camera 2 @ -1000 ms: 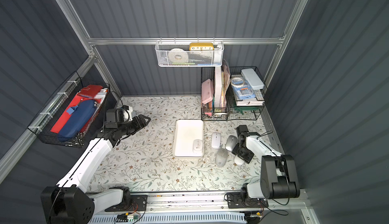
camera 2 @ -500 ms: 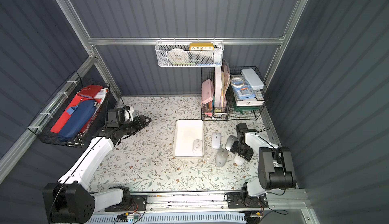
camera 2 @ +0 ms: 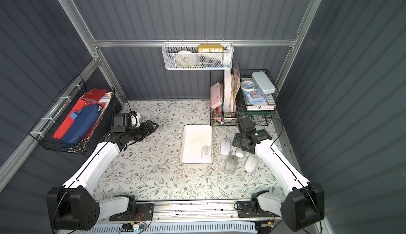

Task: Take out the mouse from the storage box
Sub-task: Pick up the mouse from the storage box.

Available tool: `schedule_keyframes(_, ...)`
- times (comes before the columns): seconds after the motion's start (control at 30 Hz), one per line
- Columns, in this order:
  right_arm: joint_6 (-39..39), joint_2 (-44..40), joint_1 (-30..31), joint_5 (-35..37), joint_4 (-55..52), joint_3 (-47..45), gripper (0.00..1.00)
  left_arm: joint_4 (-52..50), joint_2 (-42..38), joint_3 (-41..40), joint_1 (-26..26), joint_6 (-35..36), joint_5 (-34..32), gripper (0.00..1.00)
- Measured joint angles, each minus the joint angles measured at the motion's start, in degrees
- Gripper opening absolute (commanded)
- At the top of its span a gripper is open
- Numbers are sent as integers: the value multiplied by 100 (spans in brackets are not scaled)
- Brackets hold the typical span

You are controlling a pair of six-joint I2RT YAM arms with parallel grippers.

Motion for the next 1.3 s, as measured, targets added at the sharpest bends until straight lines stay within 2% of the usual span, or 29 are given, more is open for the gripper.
schedule_keyframes(0.1, 79, 459, 750, -151, 83, 428, 75, -2, 0, 0, -11, 0, -9, 80)
schedule_keyframes(0.23, 175, 1596, 1620, -369, 284, 859, 74, -7, 20, 0, -22, 0, -11, 80)
schedule_keyframes(0.33, 208, 2490, 2079, -479, 339, 1248, 74, -35, 24, 0, -52, 9, -33, 80)
schedule_keyframes(0.43, 243, 3038, 2350, -557, 415, 1521, 74, -92, 24, 0, -63, 24, -66, 80)
schedule_keyframes(1.3, 769, 3593, 2581, -861, 422, 1554, 74, -199, 22, 0, -63, 162, -118, 81)
